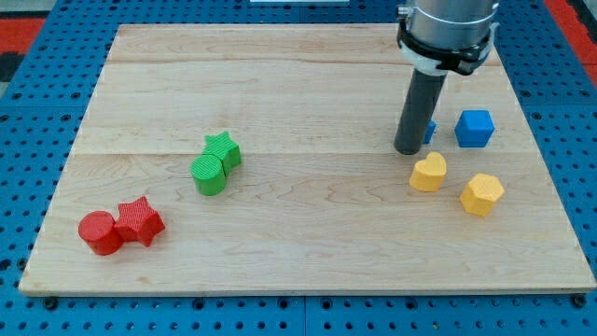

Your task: Push the blue triangle into the blue cube

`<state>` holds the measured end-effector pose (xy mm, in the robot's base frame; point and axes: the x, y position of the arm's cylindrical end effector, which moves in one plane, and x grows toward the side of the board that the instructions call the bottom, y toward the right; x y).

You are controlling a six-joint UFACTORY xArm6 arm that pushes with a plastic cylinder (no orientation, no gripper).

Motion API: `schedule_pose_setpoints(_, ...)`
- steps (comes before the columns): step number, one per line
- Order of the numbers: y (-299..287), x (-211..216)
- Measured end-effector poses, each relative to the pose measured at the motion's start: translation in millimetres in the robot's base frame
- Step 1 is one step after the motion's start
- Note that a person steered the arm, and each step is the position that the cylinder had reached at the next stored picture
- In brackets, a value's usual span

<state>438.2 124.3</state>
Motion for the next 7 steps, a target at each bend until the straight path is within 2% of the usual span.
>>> schedule_pose_setpoints(1, -26.6, -4.8)
schedule_pose_setpoints(3, -12.6, -26.6)
schedule_pose_setpoints(7, 30.2, -26.6)
